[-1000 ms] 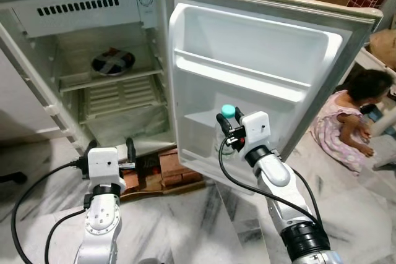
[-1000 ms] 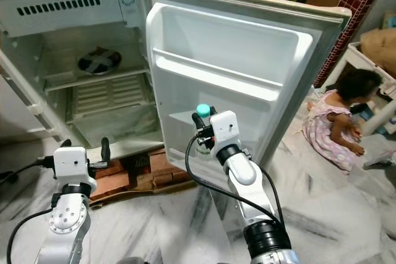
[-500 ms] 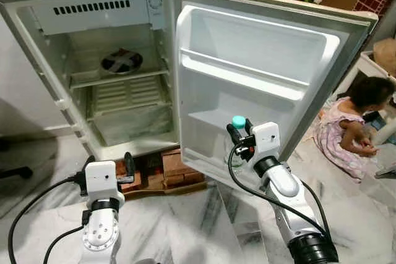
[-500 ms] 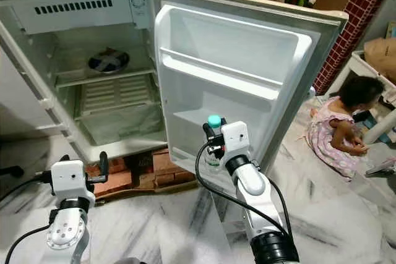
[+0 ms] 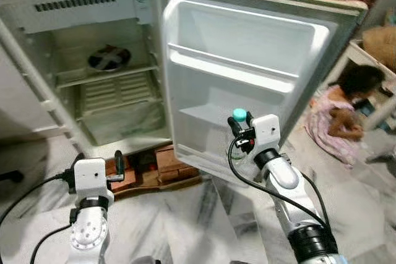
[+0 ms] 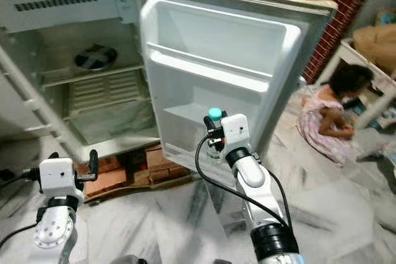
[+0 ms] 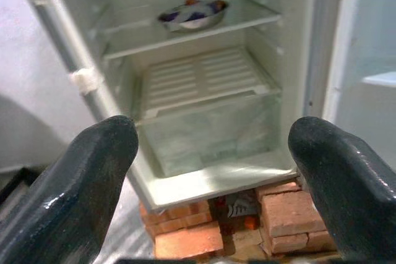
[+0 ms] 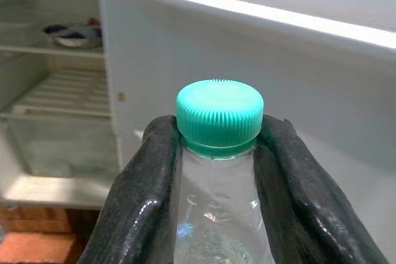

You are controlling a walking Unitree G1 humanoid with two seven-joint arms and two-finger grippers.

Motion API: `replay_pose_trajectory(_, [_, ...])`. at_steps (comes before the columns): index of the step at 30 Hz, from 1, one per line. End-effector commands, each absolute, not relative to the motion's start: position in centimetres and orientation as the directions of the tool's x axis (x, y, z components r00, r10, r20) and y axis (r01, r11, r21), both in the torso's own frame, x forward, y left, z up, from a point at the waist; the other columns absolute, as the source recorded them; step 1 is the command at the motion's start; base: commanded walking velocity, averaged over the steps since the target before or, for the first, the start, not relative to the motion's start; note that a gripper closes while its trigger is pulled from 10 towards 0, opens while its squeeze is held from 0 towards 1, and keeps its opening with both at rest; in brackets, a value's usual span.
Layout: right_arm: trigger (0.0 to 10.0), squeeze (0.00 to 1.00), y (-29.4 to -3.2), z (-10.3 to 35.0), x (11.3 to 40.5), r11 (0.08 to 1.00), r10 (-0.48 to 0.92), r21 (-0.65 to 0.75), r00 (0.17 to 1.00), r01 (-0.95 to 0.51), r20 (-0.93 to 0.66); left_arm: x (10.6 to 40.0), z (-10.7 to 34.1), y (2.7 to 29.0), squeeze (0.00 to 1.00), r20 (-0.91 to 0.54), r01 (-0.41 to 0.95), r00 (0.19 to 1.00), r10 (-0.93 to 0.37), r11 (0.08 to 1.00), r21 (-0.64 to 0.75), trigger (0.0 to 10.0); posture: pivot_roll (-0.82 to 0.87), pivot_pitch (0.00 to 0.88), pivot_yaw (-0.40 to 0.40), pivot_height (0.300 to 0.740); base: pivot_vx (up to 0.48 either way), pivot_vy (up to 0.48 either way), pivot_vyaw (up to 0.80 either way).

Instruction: Restocking fridge

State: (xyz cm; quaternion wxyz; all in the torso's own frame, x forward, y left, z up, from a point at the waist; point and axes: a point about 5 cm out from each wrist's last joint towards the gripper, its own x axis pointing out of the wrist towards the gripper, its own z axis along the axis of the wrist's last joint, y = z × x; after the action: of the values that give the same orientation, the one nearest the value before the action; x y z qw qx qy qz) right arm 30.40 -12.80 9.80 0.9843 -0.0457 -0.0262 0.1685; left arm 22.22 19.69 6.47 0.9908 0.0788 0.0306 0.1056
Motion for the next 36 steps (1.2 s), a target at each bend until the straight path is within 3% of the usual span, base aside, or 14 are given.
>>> replay_pose_trajectory(1, [10.0, 0.0, -12.8, 9.9, 30.4, 0.942, 0.329, -0.092, 0.943, -0.324, 0.045, 21.9, 6.6, 19.9, 0.0, -0.025, -0.214, 0.975, 0.222, 0.96, 0.183, 10.0, 0.0, 0.099, -0.011, 0.74, 0.0, 0.0, 0.0])
replay_pose_trajectory(13, [10.0, 0.0, -12.7, 9.8, 30.2, 0.938, 0.335, -0.099, 0.942, -0.331, 0.03, 21.7, 6.8, 19.2, 0.0, -0.012, -0.163, 0.986, 0.167, 0.974, 0.159, 10.0, 0.0, 0.108, -0.019, 0.74, 0.0, 0.0, -0.08])
replay_pose_trajectory(17, [10.0, 0.0, -13.0, 9.8, 30.2, 0.941, 0.329, -0.094, 0.944, -0.324, 0.033, 21.7, 6.8, 19.1, 0.0, -0.013, -0.161, 0.986, 0.165, 0.974, 0.158, 10.0, 0.0, 0.109, -0.019, 0.74, 0.25, 0.0, -0.66])
replay_pose_trajectory(36, [10.0, 0.0, -12.6, 9.4, 29.8, 0.934, 0.348, -0.096, 0.937, -0.345, 0.017, 21.7, 7.0, 18.4, 0.0, -0.011, -0.117, 0.993, 0.119, 0.984, 0.133, 10.0, 0.0, 0.11, -0.023, 0.74, 0.283, 0.0, 0.0])
